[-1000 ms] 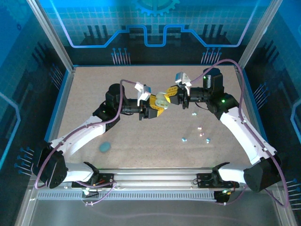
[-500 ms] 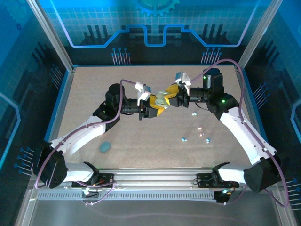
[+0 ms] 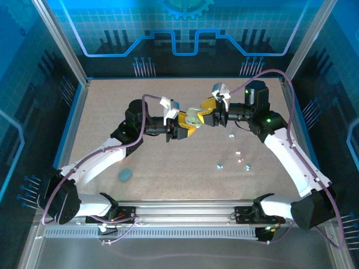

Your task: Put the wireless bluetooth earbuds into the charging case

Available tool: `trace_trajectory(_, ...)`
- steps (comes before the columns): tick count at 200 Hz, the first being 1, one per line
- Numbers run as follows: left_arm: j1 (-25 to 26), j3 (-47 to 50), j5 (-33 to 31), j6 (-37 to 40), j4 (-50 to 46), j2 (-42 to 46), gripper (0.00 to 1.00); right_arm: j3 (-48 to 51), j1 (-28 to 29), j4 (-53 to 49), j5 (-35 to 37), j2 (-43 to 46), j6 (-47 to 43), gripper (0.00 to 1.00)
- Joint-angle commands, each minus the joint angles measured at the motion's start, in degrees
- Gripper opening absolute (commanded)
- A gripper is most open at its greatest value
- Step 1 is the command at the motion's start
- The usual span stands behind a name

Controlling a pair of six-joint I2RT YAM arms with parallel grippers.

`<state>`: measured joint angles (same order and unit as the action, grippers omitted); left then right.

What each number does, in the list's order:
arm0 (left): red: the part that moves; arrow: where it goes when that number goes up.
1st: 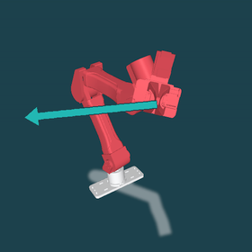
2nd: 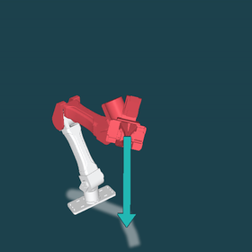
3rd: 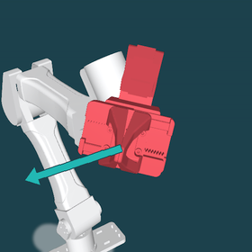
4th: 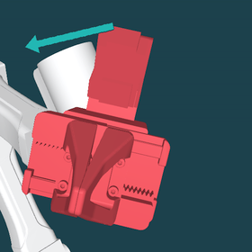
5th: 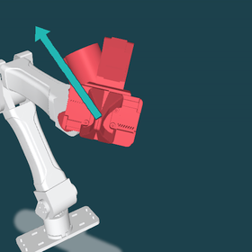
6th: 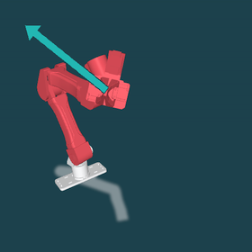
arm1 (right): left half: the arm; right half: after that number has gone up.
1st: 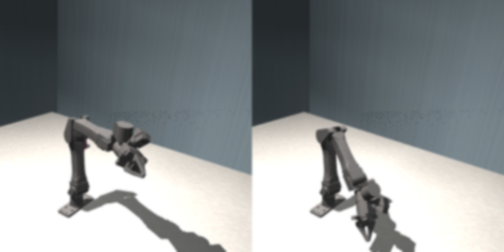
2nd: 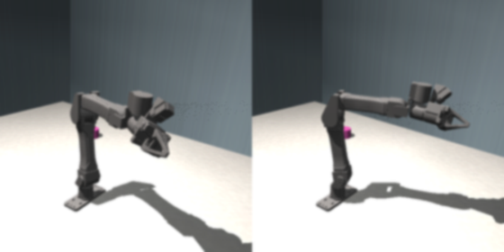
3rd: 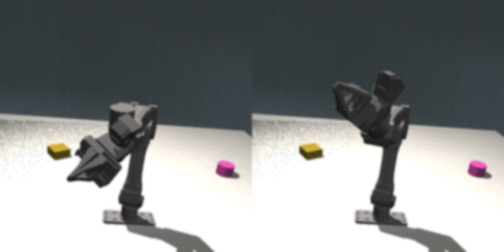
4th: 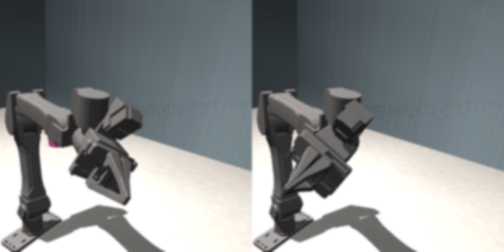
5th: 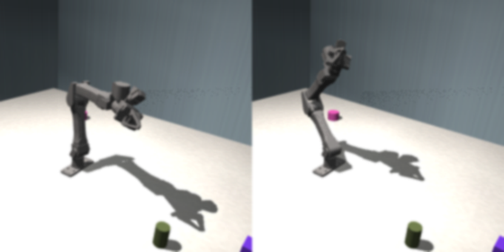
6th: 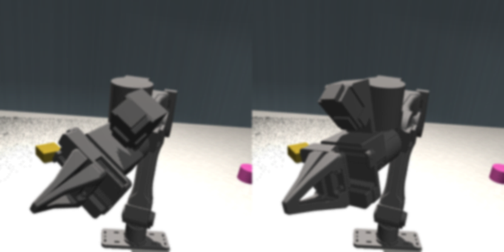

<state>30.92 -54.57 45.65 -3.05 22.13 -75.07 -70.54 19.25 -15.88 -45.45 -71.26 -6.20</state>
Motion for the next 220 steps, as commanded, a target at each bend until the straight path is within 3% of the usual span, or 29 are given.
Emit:
trace_trajectory(1,0.1,0.8,-2.5,-0.3,2.1,0.1,0.37,-2.4,-0.7,1.4,-0.9,2.5,3.5,0.54)
trace_trajectory(42,0.1,3.4,-8.1,-0.5,6.4,0.7,0.36,1.0,-2.2,5.1,15.3,12.2,7.1,0.60)
trace_trajectory(85,0.1,4.9,-9.4,-1.9,10.9,-0.3,0.36,7.9,-12.1,4.7,22.8,15.4,19.2,0.53)
trace_trajectory(116,0.0,5.4,-9.7,-2.2,11.9,-0.4,0.36,6.3,-18.8,-9.5,29.5,7.4,31.3,0.46)
trace_trajectory(141,0.1,5.7,-9.9,-2.5,12.3,0.0,0.36,6.8,-23.4,-15.0,24.4,-3.0,38.6,0.43)
trace_trajectory(175,0.1,6.0,-10.0,-2.5,12.4,0.4,0.36,7.8,-22.9,-16.3,22.7,-14.3,41.2,0.39)
trace_trajectory(220,0.1,6.1,-10.1,-2.2,12.1,0.6,0.36,7.3,-20.5,-17.7,28.0,-22.4,42.1,0.39)
